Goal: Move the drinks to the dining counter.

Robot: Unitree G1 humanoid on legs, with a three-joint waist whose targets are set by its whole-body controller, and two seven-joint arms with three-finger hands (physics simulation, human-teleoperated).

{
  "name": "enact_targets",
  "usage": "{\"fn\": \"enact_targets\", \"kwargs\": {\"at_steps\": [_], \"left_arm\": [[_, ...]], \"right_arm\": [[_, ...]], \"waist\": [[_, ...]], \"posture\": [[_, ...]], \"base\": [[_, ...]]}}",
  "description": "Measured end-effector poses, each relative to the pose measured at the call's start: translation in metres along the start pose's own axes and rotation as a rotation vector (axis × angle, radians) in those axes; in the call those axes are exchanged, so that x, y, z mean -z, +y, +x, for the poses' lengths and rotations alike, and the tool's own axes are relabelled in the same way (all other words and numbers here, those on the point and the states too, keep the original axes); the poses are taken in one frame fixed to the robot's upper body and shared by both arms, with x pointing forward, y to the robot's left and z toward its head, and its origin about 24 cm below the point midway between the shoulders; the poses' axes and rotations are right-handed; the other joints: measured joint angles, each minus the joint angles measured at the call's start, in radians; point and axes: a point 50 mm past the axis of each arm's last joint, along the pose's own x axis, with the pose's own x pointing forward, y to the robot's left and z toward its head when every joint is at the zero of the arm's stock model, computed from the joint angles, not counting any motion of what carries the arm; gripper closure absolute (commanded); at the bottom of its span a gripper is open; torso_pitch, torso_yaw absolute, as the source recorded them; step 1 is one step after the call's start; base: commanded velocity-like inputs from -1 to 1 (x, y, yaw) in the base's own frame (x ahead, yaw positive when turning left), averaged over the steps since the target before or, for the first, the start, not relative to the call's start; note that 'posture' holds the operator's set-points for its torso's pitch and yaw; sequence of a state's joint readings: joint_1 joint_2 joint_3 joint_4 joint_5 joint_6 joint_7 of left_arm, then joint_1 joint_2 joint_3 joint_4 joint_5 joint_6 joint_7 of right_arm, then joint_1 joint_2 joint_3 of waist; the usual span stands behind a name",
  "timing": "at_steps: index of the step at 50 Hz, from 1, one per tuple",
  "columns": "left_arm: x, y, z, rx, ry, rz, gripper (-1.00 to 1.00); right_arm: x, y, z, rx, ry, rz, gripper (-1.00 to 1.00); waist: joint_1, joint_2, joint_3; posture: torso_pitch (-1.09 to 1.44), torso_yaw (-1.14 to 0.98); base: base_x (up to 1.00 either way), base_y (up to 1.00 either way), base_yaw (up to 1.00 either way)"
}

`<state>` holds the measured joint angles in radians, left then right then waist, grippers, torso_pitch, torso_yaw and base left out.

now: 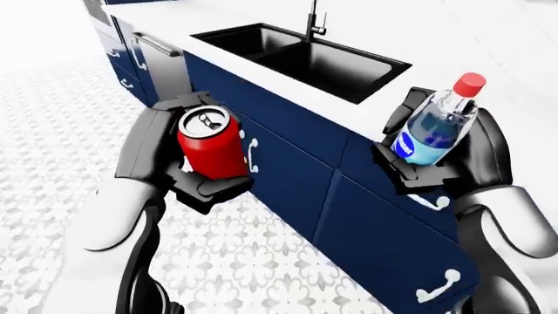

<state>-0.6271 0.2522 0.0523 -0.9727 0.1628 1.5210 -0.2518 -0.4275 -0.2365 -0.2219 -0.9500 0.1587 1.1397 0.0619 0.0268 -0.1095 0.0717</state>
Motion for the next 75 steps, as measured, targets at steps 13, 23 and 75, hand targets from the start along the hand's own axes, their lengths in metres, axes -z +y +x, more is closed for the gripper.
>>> {"fn": "enact_targets", "kwargs": {"at_steps": [13,23,75], "left_arm": [[0.001,0.008,0.004,-0.052,0.013,-0.007,1.0],[-0.01,0.008,0.001,-0.052,-0.04,-0.006,1.0],[-0.027,0.014,-0.002,-0.056,-0.092,0.01,1.0]], "right_arm": [[0.009,0.008,0.004,-0.05,0.024,0.011,1.0],[0.001,0.003,0.002,-0.025,-0.023,0.016,1.0],[-0.016,0.006,-0.001,-0.05,-0.065,-0.041,1.0]], "waist": [[0.015,0.127,-0.018],[0.034,0.019,-0.007],[0.051,0.073,-0.032]], "posture": [[0.0,0.0],[0.0,0.0],[0.0,0.0]], "base": [[0.29,0.0,1.0],[0.38,0.0,1.0],[0.63,0.15,0.62]]}}
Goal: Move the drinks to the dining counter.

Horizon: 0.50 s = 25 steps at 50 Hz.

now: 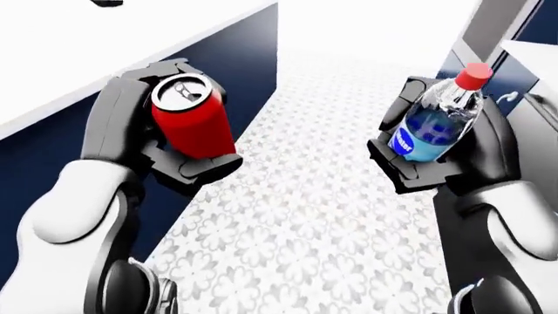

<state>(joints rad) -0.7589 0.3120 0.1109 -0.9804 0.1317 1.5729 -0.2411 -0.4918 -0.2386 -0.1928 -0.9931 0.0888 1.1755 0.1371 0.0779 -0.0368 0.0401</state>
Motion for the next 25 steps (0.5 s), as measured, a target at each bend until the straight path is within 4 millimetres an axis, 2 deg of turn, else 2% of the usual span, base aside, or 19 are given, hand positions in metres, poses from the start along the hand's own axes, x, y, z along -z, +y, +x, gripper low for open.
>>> {"fn": "enact_targets", "kwargs": {"at_steps": [1,3,4,5,6,8,11,15,16,17,19,20,23,25], "left_arm": [[-0.001,0.0,0.0,0.0,-0.002,0.001,1.0],[-0.003,0.0,0.001,0.002,-0.003,0.001,1.0],[-0.002,-0.002,0.001,0.012,0.008,0.0,1.0],[-0.001,-0.005,0.001,0.031,0.024,0.004,1.0],[-0.001,-0.006,0.002,0.049,0.029,0.011,1.0],[-0.002,-0.007,0.003,0.061,0.023,0.014,1.0],[-0.008,-0.003,0.001,0.038,-0.007,0.013,1.0],[-0.013,0.001,0.001,0.021,-0.027,0.014,1.0],[-0.013,0.001,0.002,0.019,-0.022,0.016,1.0],[-0.012,0.003,0.003,0.016,-0.012,0.015,1.0],[-0.003,0.005,0.008,0.008,0.046,0.005,1.0],[-0.002,0.006,0.01,0.002,0.057,0.003,1.0],[-0.012,0.004,0.013,0.009,0.028,0.003,1.0],[-0.02,0.003,0.013,0.025,-0.007,0.004,1.0]], "right_arm": [[-0.002,0.001,0.0,-0.005,-0.008,-0.002,1.0],[-0.002,0.0,0.0,-0.011,-0.008,-0.006,1.0],[0.0,-0.001,0.001,-0.008,0.009,-0.005,1.0],[0.004,-0.002,0.001,-0.002,0.036,-0.001,1.0],[0.006,-0.003,0.001,0.002,0.059,0.002,1.0],[0.006,-0.003,0.002,-0.001,0.076,0.002,1.0],[-0.003,-0.001,0.001,-0.02,0.045,-0.012,1.0],[-0.013,-0.001,0.002,-0.034,0.005,-0.026,1.0],[-0.013,-0.001,0.004,-0.037,0.007,-0.027,1.0],[-0.014,-0.002,0.007,-0.043,0.014,-0.022,1.0],[-0.008,0.0,0.011,-0.067,0.059,-0.005,1.0],[-0.006,0.002,0.014,-0.08,0.074,-0.01,1.0],[-0.001,0.003,0.023,-0.086,0.102,-0.028,1.0],[-0.005,0.003,0.027,-0.073,0.087,-0.037,1.0]], "waist": [[-0.003,-0.015,0.004],[-0.021,-0.06,0.01],[-0.034,-0.062,0.016],[-0.042,-0.06,0.031],[-0.046,-0.061,0.037],[-0.047,-0.057,0.027],[-0.046,-0.032,0.012],[-0.045,-0.002,0.004],[-0.041,0.015,0.005],[-0.032,0.044,0.012],[-0.021,0.048,0.039],[-0.012,0.047,0.035],[-0.004,0.024,0.015],[-0.005,0.007,0.014]], "posture": [[0.0,0.0],[0.0,0.0],[0.0,0.0],[0.0,0.0],[0.0,0.0],[0.0,0.0],[0.0,0.0],[0.0,0.0],[0.0,0.0],[0.0,0.0],[0.0,0.0],[0.0,0.0],[0.0,0.0],[0.0,0.0]], "base": [[0.34,0.0,1.0],[0.34,0.0,1.0],[0.33,0.0,1.0],[0.34,0.0,1.0],[0.34,0.0,1.0],[0.34,0.0,1.0],[0.33,0.0,1.0],[0.34,0.0,1.0],[0.34,0.0,1.0],[0.34,0.0,1.0],[0.34,0.0,1.0],[0.34,0.0,1.0],[0.34,0.0,1.0],[0.34,0.0,1.0]]}}
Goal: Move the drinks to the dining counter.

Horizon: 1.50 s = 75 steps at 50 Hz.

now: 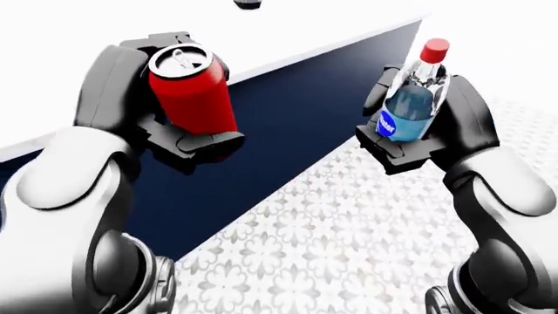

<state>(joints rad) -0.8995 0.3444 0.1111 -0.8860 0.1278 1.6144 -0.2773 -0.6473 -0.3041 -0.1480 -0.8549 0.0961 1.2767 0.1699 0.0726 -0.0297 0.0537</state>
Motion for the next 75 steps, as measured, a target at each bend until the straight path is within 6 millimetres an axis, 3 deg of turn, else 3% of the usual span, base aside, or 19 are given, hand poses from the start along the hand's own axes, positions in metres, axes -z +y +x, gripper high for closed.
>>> {"fn": "enact_targets", "kwargs": {"at_steps": [4,6,9,19,22,23,28,33,35,42,46,49,51,54,59,65,67,71,75], "left_arm": [[-0.01,0.001,0.005,0.006,-0.018,0.008,1.0],[-0.008,-0.002,0.007,0.028,0.002,0.015,1.0],[-0.008,-0.006,0.012,0.067,0.028,0.033,1.0],[-0.016,-0.004,0.017,0.039,0.023,0.056,1.0],[-0.009,0.0,0.019,0.018,0.061,0.046,1.0],[-0.007,0.001,0.019,0.008,0.069,0.043,1.0],[-0.014,-0.003,0.016,0.013,0.023,0.04,1.0],[-0.013,-0.008,0.015,0.026,0.018,0.035,1.0],[-0.005,-0.014,0.017,0.058,0.051,0.041,1.0],[-0.013,-0.006,0.013,0.025,0.01,0.035,1.0],[-0.016,-0.006,0.014,0.008,-0.001,0.035,1.0],[-0.001,-0.009,0.019,0.032,0.081,0.038,1.0],[0.0,-0.011,0.022,0.041,0.093,0.04,1.0],[-0.01,-0.005,0.017,0.002,0.04,0.036,1.0],[-0.022,-0.013,0.015,0.039,-0.019,0.052,1.0],[-0.008,-0.019,0.02,0.105,0.055,0.061,1.0],[-0.009,-0.014,0.019,0.079,0.051,0.055,1.0],[-0.006,-0.01,0.019,0.053,0.063,0.049,1.0],[-0.011,-0.001,0.013,-0.007,0.021,0.041,1.0]], "right_arm": [[-0.017,0.001,0.003,0.012,-0.061,-0.043,1.0],[-0.021,-0.002,0.008,0.015,-0.05,-0.043,1.0],[-0.03,-0.007,0.014,0.026,-0.028,-0.027,1.0],[-0.045,-0.007,0.02,0.021,-0.065,-0.038,1.0],[-0.037,0.001,0.022,-0.017,-0.028,-0.032,1.0],[-0.034,0.005,0.022,-0.037,-0.017,-0.033,1.0],[-0.037,0.004,0.022,-0.04,-0.038,-0.028,1.0],[-0.035,-0.001,0.022,-0.002,-0.065,-0.028,1.0],[-0.028,-0.003,0.022,0.011,-0.028,-0.017,1.0],[-0.035,0.0,0.022,-0.012,-0.054,-0.022,1.0],[-0.038,-0.008,0.02,0.024,-0.072,-0.01,1.0],[-0.022,-0.007,0.023,0.021,0.016,0.012,1.0],[-0.018,-0.006,0.023,0.014,0.049,0.015,1.0],[-0.027,-0.005,0.02,-0.002,-0.004,0.003,1.0],[-0.04,-0.017,0.01,0.083,-0.108,-0.016,1.0],[-0.022,-0.011,0.02,0.056,0.012,0.011,1.0],[-0.022,-0.006,0.021,0.033,0.008,0.005,1.0],[-0.025,-0.004,0.018,0.025,-0.012,0.011,1.0],[-0.033,0.001,0.018,-0.008,-0.06,0.011,1.0]], "waist": [[-0.025,-0.066,0.017],[-0.044,-0.063,0.027],[-0.04,-0.068,0.014],[-0.037,0.024,-0.002],[-0.025,0.035,0.036],[-0.018,0.038,0.033],[-0.011,0.005,0.009],[-0.034,-0.072,0.022],[-0.042,-0.068,0.036],[-0.031,-0.034,0.005],[-0.051,0.048,0.018],[-0.052,0.051,0.055],[-0.058,0.068,0.043],[-0.05,0.032,0.008],[-0.062,-0.005,-0.005],[-0.068,0.03,0.053],[-0.069,0.05,0.044],[-0.052,0.03,0.02],[-0.032,0.044,0.002]], "posture": [[0.0,0.0],[0.0,0.0],[0.0,0.0],[0.0,0.0],[0.0,0.0],[0.0,0.0],[0.0,0.0],[0.0,0.0],[0.0,0.0],[0.0,0.0],[0.0,0.0],[0.0,0.0],[0.0,0.0],[0.0,0.0],[0.0,0.0],[0.0,0.0],[0.0,0.0],[0.0,0.0],[0.0,0.0]], "base": [[0.34,0.0,1.0],[0.34,0.0,1.0],[0.34,0.0,1.0],[0.33,0.0,1.0],[0.33,0.0,1.0],[0.34,0.0,1.0],[0.33,0.0,1.0],[0.34,0.0,1.0],[0.34,0.0,1.0],[0.23,0.06,0.57],[0.0,0.0,0.0],[0.14,-0.37,0.0],[0.15,-0.5,-0.5],[0.13,0.0,-1.0],[0.04,-0.02,-0.15],[0.0,0.0,0.0],[0.0,0.02,0.0],[0.0,0.0,0.96],[0.0,0.0,0.5]]}}
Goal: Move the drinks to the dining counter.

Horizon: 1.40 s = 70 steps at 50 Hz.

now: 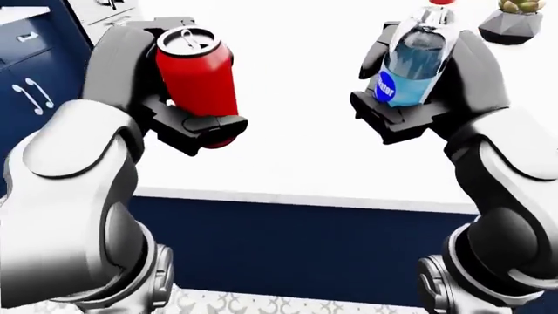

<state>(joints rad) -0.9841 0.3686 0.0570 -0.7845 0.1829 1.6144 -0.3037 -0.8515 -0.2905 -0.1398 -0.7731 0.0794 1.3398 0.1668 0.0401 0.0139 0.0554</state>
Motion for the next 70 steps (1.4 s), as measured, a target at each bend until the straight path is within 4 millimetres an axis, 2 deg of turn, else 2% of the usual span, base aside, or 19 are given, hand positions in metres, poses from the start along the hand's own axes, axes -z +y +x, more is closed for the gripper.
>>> {"fn": "enact_targets", "kwargs": {"at_steps": [5,9,13,18,20,21,23,26,28,34,36,38,40,42,46,51,56,62,70], "left_arm": [[-0.004,-0.002,0.0,-0.004,-0.018,0.0,1.0],[0.005,-0.015,0.006,0.074,0.037,0.015,1.0],[0.003,-0.019,0.005,0.105,0.026,0.023,1.0],[-0.005,-0.011,0.0,0.059,-0.022,0.015,1.0],[-0.008,-0.008,0.0,0.037,-0.031,0.013,1.0],[-0.006,-0.005,0.0,0.022,-0.024,0.009,1.0],[-0.002,-0.002,0.002,0.002,-0.002,0.002,1.0],[0.003,-0.005,0.006,0.009,0.034,0.001,1.0],[0.008,-0.01,0.008,0.043,0.059,0.009,1.0],[-0.002,-0.01,0.007,0.062,0.023,0.017,1.0],[-0.003,-0.008,0.006,0.049,0.013,0.016,1.0],[-0.002,-0.006,0.007,0.034,0.022,0.014,1.0],[0.001,-0.003,0.007,0.015,0.035,0.012,1.0],[0.002,-0.001,0.008,0.002,0.044,0.008,1.0],[-0.004,-0.002,0.008,0.005,0.021,0.016,1.0],[-0.007,-0.006,0.006,0.034,0.006,0.023,1.0],[-0.008,-0.006,0.006,0.035,0.001,0.024,1.0],[-0.007,-0.006,0.007,0.042,0.009,0.027,1.0],[-0.014,-0.003,0.007,0.031,-0.012,0.034,1.0]], "right_arm": [[-0.004,-0.006,-0.002,0.019,-0.019,0.0,1.0],[0.004,-0.013,-0.001,0.066,0.026,0.009,1.0],[0.008,-0.016,-0.002,0.092,0.059,0.017,1.0],[-0.005,-0.016,-0.005,0.092,-0.024,0.007,1.0],[-0.012,-0.016,-0.006,0.089,-0.06,0.003,1.0],[-0.012,-0.014,-0.006,0.079,-0.068,0.005,1.0],[-0.009,-0.012,-0.005,0.058,-0.056,0.004,1.0],[0.001,-0.011,-0.002,0.045,0.007,0.015,1.0],[0.008,-0.012,-0.001,0.052,0.048,0.023,1.0],[0.0,-0.018,-0.003,0.089,0.008,0.013,1.0],[-0.004,-0.018,-0.004,0.095,-0.018,0.01,1.0],[-0.006,-0.017,-0.003,0.086,-0.03,0.006,1.0],[-0.003,-0.012,-0.003,0.053,-0.015,-0.003,1.0],[-0.002,-0.009,-0.001,0.026,-0.004,0.004,1.0],[-0.006,-0.011,0.007,0.019,0.004,0.039,1.0],[-0.003,-0.02,0.019,0.062,0.053,0.084,1.0],[-0.001,-0.011,0.037,0.055,0.091,0.076,1.0],[-0.002,-0.008,0.063,0.07,0.123,0.072,1.0],[0.017,0.002,0.096,0.125,0.143,0.071,1.0]], "waist": [[-0.013,-0.056,0.02],[-0.034,-0.019,0.026],[-0.053,0.006,0.054],[-0.063,0.032,0.026],[-0.053,0.059,-0.008],[-0.044,0.052,-0.016],[-0.043,0.037,0.006],[-0.05,-0.018,0.035],[-0.054,-0.015,0.042],[-0.056,-0.053,0.041],[-0.051,-0.048,0.046],[-0.044,-0.017,0.043],[-0.037,-0.037,0.036],[-0.028,-0.04,0.033],[-0.026,-0.064,0.031],[-0.029,-0.039,0.019],[-0.034,-0.025,0.016],[-0.036,-0.023,0.018],[-0.04,-0.019,0.017]], "posture": [[0.0,0.0],[0.0,0.0],[0.0,0.0],[0.0,0.0],[0.0,0.0],[0.0,0.0],[0.0,0.0],[0.0,0.0],[0.0,0.0],[0.0,0.0],[0.0,0.0],[0.0,0.0],[0.0,0.0],[0.0,0.0],[0.0,0.0],[0.0,0.0],[0.0,0.0],[0.0,0.0],[0.0,0.0]], "base": [[0.0,0.0,0.0],[0.14,0.0,0.0],[0.78,0.0,0.0],[0.67,0.0,0.0],[0.13,0.0,0.0],[0.0,0.0,0.0],[0.0,0.0,0.0],[0.0,0.0,0.0],[0.0,0.0,0.0],[0.0,0.0,0.0],[0.0,0.0,0.0],[0.0,0.0,0.0],[0.0,0.0,0.0],[0.0,0.0,0.0],[0.0,0.0,0.0],[0.0,0.0,0.0],[0.0,0.0,0.0],[0.0,0.0,0.0],[0.0,0.0,0.0]]}}
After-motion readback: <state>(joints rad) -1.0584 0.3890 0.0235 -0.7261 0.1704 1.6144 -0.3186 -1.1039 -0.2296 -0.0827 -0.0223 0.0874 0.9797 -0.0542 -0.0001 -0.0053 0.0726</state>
